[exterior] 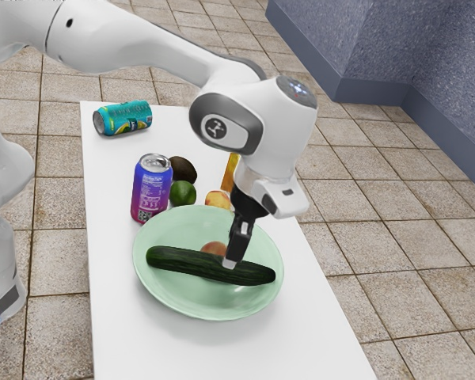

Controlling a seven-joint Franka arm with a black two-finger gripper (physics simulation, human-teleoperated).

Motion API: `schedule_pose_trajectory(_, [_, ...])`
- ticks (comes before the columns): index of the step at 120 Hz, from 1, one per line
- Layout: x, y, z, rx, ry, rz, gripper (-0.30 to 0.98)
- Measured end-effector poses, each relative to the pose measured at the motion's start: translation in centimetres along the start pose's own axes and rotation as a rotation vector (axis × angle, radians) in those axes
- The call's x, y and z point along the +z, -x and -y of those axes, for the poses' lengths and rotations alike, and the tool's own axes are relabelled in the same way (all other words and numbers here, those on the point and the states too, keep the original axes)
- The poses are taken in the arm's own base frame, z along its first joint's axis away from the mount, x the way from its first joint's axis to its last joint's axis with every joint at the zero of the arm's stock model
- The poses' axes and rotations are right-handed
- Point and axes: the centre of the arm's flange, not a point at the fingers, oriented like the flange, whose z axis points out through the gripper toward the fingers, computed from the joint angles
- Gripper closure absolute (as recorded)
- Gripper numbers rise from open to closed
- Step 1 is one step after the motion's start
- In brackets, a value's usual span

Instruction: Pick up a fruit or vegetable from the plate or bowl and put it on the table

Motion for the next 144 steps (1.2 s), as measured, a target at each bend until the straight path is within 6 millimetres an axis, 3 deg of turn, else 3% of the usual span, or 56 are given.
schedule_pose_trajectory(28, [1.9,-2.2,-0.8,0.024,-0.007,-0.005,0.0])
schedule_pose_trajectory(52, [1.8,-2.0,-0.3,0.032,-0.007,-0.016,0.0])
schedule_pose_trajectory(144, [5.1,-2.1,0.0,0.07,-0.005,0.015,0.0])
